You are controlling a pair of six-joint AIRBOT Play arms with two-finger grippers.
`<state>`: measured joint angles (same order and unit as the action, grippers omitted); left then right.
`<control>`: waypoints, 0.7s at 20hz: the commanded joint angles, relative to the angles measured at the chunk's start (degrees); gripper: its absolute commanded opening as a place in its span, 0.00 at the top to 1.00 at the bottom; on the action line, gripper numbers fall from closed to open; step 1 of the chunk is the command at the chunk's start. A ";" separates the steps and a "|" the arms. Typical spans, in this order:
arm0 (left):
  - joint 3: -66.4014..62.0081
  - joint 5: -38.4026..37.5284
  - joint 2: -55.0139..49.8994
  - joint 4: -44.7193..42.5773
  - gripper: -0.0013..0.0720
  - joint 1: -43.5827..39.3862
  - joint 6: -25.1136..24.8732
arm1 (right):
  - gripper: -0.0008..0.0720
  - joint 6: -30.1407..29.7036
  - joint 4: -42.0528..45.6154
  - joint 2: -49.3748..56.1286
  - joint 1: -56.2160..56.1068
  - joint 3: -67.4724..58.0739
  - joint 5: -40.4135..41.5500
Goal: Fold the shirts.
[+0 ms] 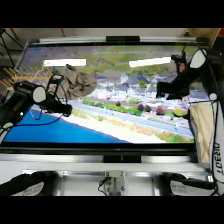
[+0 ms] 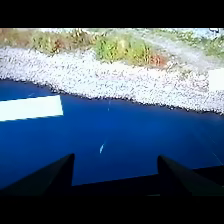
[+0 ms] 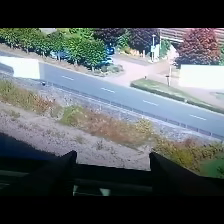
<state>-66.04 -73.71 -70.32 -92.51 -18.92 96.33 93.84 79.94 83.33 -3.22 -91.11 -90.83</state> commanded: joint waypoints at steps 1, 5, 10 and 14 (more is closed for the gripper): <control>0.02 0.02 0.02 -0.02 0.16 -0.02 -0.02 | 0.21 0.00 -0.02 0.02 -0.04 -0.07 0.00; 0.02 0.02 0.02 -0.04 0.16 -0.02 -0.02 | 0.21 0.00 -0.02 0.02 -0.04 -0.07 0.00; 0.02 0.02 0.02 -0.02 0.16 -0.02 -0.02 | 0.21 0.00 -0.02 0.02 -0.04 -0.07 0.00; 0.02 0.02 0.02 -0.02 0.16 -0.02 -0.02 | 0.21 0.00 0.04 0.02 -0.04 -0.07 6.40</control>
<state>-66.04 -73.71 -70.32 -92.53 -18.92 96.33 93.84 79.94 83.33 -3.22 -91.11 -89.34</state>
